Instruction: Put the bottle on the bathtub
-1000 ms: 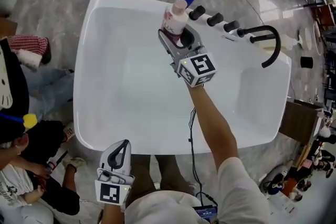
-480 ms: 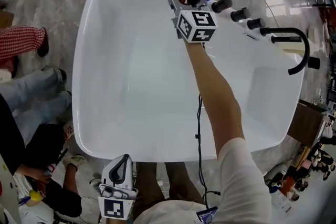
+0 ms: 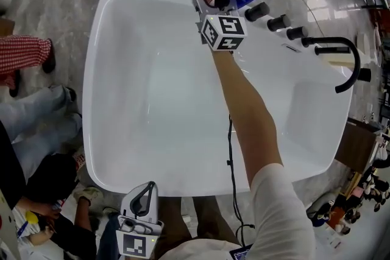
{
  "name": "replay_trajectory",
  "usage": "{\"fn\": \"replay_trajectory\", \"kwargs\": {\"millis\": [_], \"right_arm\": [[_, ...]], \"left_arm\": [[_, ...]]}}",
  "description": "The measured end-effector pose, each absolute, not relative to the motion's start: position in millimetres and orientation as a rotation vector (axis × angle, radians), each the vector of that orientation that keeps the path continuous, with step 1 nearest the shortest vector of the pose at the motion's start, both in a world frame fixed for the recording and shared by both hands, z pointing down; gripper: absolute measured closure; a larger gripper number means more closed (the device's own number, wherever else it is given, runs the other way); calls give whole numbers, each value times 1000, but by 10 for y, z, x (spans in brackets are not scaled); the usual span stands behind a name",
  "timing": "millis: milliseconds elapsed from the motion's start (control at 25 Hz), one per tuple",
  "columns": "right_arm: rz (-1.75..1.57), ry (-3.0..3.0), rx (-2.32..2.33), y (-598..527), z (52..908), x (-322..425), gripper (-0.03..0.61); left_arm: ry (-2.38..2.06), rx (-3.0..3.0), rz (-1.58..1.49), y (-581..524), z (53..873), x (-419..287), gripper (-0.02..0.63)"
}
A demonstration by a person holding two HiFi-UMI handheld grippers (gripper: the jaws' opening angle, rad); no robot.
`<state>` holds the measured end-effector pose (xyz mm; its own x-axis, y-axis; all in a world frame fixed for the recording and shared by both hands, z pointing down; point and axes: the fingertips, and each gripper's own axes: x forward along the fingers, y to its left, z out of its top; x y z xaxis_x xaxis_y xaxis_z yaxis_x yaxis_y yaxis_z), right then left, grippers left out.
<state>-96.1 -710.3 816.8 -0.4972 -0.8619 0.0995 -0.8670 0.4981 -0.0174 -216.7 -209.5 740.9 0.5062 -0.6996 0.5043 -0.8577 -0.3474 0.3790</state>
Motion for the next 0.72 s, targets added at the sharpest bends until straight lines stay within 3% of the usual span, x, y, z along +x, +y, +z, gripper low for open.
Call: {"fn": "replay_trajectory", "kwargs": {"millis": [440,720], "right_arm": [[208,-2648,1436,-6837,8198,-851,304],[236,-2725,1383,-6428,7712,-806,304]], "left_arm": [[-1264,2228,349,-2332,7161,-1969,607],[-1267,2264,361,-2444,6840,-1822,607]]}}
